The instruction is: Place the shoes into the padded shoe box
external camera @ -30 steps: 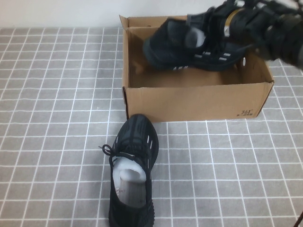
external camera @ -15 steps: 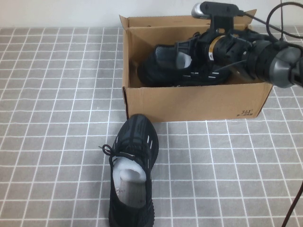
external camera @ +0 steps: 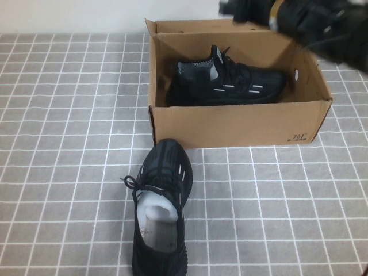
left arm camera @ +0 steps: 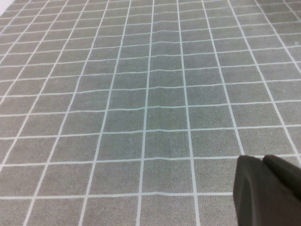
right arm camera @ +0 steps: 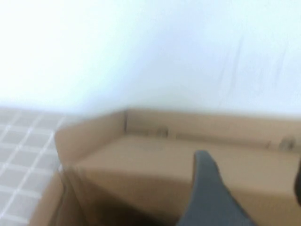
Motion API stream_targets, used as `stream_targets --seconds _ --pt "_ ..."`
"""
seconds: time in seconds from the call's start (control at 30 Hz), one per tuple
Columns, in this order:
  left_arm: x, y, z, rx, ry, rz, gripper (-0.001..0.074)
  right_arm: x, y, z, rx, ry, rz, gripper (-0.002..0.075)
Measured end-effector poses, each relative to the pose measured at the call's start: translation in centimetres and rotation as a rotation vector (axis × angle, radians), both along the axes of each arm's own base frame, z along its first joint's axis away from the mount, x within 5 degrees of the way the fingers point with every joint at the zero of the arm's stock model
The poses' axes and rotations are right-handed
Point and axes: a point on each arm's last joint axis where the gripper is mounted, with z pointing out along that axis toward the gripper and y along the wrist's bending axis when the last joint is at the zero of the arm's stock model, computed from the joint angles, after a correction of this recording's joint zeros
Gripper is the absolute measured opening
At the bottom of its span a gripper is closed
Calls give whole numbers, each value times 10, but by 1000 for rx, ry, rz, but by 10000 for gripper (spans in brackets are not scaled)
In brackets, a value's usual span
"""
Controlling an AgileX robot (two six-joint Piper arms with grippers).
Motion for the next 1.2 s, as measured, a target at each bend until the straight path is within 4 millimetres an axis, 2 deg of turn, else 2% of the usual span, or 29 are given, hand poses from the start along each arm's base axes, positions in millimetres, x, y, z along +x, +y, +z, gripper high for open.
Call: stream_targets --seconds 0.1,0.3,0.4,0.47,0.63,0.83,1.03,1.2 --pt "0 0 0 0 0 0 -6 -28 -17 34 -62 -25 -73 -1" --pt "0 0 0 0 0 0 -6 -90 -52 81 -240 33 -163 -7" --pt "0 0 0 0 0 0 -6 -121 -65 89 -353 79 -127 -6" --pt "0 0 0 0 0 0 -6 -144 -73 92 -327 80 -110 -7" --pt "0 0 0 0 0 0 -6 -202 -90 81 -212 11 -31 -6" --pt "0 0 0 0 0 0 -6 -258 -117 55 -220 46 -45 -7" --pt "0 0 0 0 0 0 -6 -305 -138 24 -194 259 -48 -7" --pt "0 0 0 0 0 0 -6 -329 -151 12 -219 370 -75 -7"
